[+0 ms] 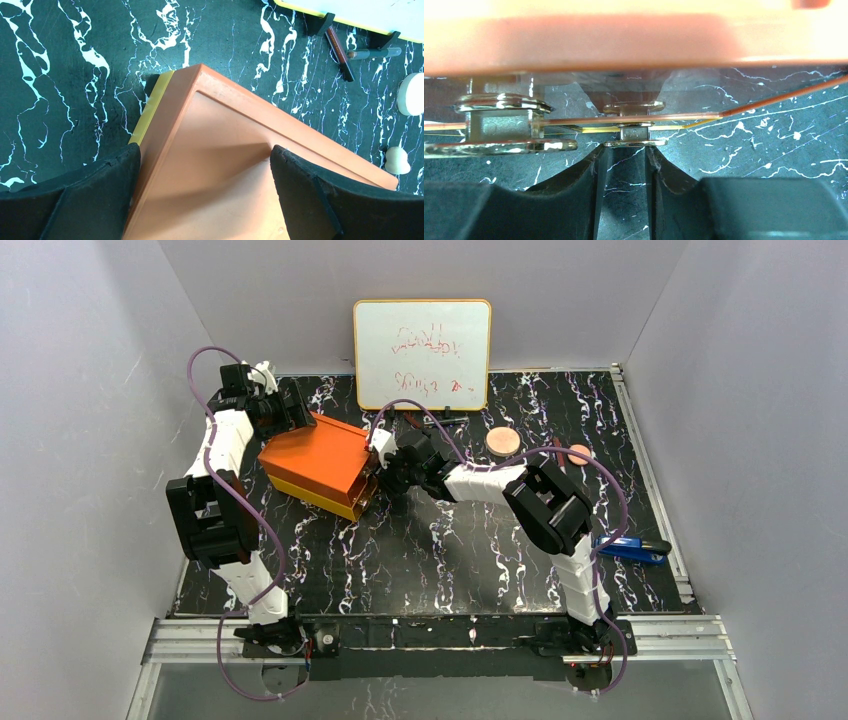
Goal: Organize the makeup
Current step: Open the drawer in the storage box.
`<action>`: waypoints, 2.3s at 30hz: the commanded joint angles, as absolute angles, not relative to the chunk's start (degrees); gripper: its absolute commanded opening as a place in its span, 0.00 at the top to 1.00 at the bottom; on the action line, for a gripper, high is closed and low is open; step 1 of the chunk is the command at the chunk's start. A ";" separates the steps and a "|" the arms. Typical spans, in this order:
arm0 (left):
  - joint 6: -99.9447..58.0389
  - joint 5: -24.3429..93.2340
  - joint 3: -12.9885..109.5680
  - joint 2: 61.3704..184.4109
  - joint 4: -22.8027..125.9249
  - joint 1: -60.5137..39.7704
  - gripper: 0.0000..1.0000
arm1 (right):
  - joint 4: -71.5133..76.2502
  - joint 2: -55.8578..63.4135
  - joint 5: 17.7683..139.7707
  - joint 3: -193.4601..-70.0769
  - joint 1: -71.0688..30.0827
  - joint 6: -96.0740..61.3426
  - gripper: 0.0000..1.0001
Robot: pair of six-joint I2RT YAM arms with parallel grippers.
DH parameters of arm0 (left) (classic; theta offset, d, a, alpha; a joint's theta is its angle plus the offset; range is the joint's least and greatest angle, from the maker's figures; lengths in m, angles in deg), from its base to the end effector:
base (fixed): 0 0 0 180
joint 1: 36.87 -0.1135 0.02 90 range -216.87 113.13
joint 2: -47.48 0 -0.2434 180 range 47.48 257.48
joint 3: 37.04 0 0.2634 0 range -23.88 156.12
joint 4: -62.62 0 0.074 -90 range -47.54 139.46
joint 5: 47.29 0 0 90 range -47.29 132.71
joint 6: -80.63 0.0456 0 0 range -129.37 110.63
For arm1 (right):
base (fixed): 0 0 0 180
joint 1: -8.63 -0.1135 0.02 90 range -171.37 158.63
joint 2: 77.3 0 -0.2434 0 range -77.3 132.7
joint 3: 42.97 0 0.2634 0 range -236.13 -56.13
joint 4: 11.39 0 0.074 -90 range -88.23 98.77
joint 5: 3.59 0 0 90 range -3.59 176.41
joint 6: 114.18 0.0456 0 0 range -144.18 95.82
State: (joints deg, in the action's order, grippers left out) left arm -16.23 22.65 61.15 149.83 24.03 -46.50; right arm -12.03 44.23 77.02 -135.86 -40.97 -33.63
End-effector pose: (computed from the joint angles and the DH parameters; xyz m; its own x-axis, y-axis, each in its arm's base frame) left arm 0.4172 0.0549 0.2529 -0.6753 -0.2284 -0.7013 0.0106 0.9477 -0.3189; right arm 0.3077 0.3730 0.1389 -0.1615 -0.4396 -0.8835 -0.8832 0.4638 -0.0694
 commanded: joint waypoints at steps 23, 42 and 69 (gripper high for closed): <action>-13.24 26.71 60.27 149.98 14.10 -45.75 0.04 | -23.59 40.65 76.56 -138.33 -39.42 -32.77 0.39; -13.06 27.16 59.68 150.56 14.12 -45.40 0.04 | -17.63 39.86 76.65 -136.81 -37.77 -33.05 0.35; -12.71 28.01 59.33 150.96 14.12 -45.13 0.04 | -13.39 50.01 68.63 -144.92 -37.42 -29.83 0.33</action>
State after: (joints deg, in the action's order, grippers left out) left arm -15.79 24.97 61.44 149.65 23.76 -46.39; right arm -10.81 49.83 70.18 -143.62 -36.93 -31.21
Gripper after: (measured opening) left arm 0.965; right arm 0.684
